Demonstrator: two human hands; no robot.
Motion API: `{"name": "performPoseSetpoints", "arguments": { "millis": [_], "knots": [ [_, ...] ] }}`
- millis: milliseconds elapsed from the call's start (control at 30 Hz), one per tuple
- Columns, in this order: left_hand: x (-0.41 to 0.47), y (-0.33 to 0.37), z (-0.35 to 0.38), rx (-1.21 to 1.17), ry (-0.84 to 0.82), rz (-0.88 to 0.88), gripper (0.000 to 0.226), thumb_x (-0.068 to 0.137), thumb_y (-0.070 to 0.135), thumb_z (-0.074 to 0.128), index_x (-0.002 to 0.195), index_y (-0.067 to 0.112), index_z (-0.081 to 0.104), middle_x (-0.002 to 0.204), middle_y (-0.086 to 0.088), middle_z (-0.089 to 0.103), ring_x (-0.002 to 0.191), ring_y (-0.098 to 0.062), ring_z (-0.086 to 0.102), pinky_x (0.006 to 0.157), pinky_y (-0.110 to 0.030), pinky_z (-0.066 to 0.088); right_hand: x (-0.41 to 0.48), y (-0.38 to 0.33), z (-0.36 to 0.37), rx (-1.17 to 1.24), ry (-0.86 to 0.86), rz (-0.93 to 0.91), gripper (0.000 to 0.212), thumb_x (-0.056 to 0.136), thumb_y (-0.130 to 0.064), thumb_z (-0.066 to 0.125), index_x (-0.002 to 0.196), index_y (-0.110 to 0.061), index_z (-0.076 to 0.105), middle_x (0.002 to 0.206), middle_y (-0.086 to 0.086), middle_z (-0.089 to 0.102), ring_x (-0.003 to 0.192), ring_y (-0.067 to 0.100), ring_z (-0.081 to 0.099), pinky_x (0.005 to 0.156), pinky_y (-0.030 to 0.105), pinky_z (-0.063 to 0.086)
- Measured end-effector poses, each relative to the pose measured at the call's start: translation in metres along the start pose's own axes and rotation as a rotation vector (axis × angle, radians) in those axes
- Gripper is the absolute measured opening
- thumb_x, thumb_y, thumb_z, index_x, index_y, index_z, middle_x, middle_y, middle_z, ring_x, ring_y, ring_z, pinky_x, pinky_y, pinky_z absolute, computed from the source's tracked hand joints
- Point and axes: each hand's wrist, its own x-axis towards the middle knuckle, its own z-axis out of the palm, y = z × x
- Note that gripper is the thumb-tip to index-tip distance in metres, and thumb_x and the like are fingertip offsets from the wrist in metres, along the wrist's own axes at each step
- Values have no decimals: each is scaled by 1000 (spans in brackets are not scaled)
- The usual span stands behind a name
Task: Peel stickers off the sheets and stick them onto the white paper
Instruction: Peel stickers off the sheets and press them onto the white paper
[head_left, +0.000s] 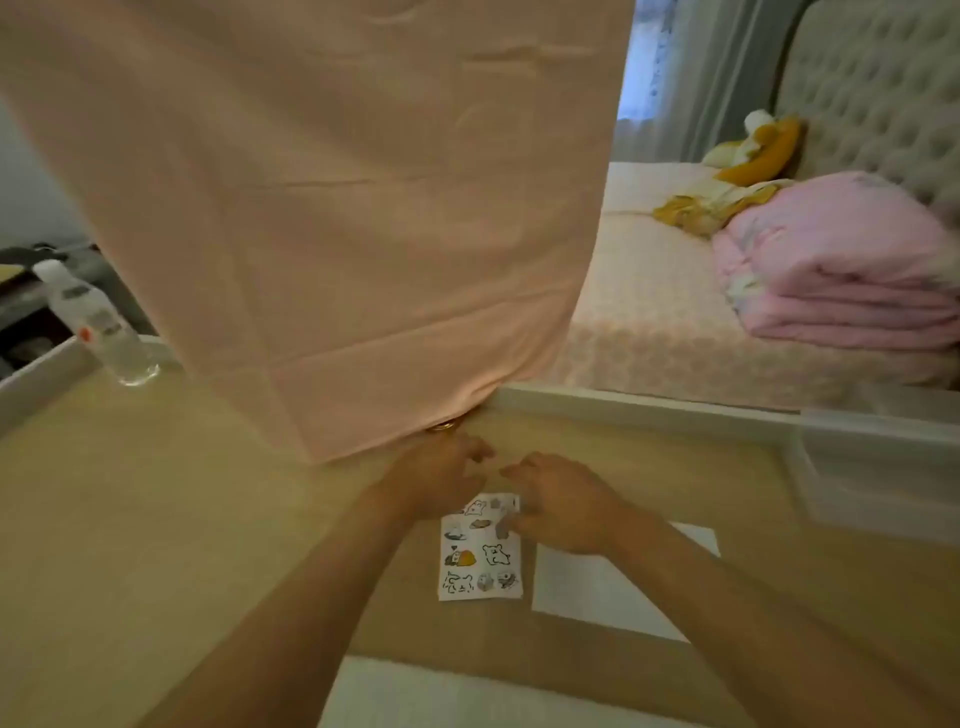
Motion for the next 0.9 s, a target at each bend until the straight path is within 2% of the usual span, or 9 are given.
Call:
{"name": "performPoseSetpoints", "arguments": {
  "millis": [100,167,300,400,533,633,733,833,900],
  "knots": [
    [3,-26,19,34,-35,-22,48,91,26,57,139,24,56,137,6,57,125,-13,51,103,-30,42,18,4,23,-86,16,-43,70,87,-61,63,146,-28,47,135,1,52,123,22,47,102,39,39],
    [0,-39,27,73,-33,-23,52,89,31,62,140,26,53,133,7,56,123,-13,49,100,-30,42,26,4,34,-119,18,-40,70,83,-63,65,143,-29,50,130,0,49,120,21,45,101,39,39],
    [-9,-56,41,138,-9,44,72,82,57,70,144,28,48,133,8,49,121,-12,45,101,-34,43,32,2,47,-171,86,-26,71,81,-69,64,141,-32,52,128,-1,45,119,18,41,101,39,37],
    [-18,-62,49,191,31,101,83,72,68,72,143,30,49,131,8,48,122,-12,42,103,-36,41,27,-5,52,-155,134,1,66,82,-63,67,139,-34,53,130,-1,46,123,18,41,104,40,35],
    [-32,-61,56,146,131,130,74,72,62,76,136,33,54,129,10,49,122,-11,40,100,-31,38,17,-19,57,-79,242,64,59,78,-55,75,130,-34,55,125,-4,49,119,17,44,102,38,35],
    [-42,-57,55,107,242,139,62,76,53,77,131,33,57,132,9,48,127,-13,39,101,-31,36,9,-26,62,-15,308,70,32,85,-42,73,114,-34,61,114,-9,55,112,15,49,102,38,38],
    [-56,-49,50,4,342,109,56,80,43,77,132,33,56,135,10,48,131,-12,38,107,-32,34,-2,-30,63,236,362,87,11,91,-27,69,94,-32,60,98,-11,64,94,14,61,88,41,53],
    [-70,-35,44,-173,387,67,55,84,38,76,134,33,54,127,16,52,118,-6,48,102,-31,43,-14,-28,57,433,416,102,13,91,-20,69,89,-31,62,95,-5,69,88,16,67,82,41,57],
    [-75,-21,39,-355,380,29,47,87,30,75,130,29,57,114,16,61,100,-4,59,87,-28,53,-25,-24,50,582,484,92,10,93,-17,67,93,-27,65,97,-1,73,88,18,71,83,45,59]
  ]
}}
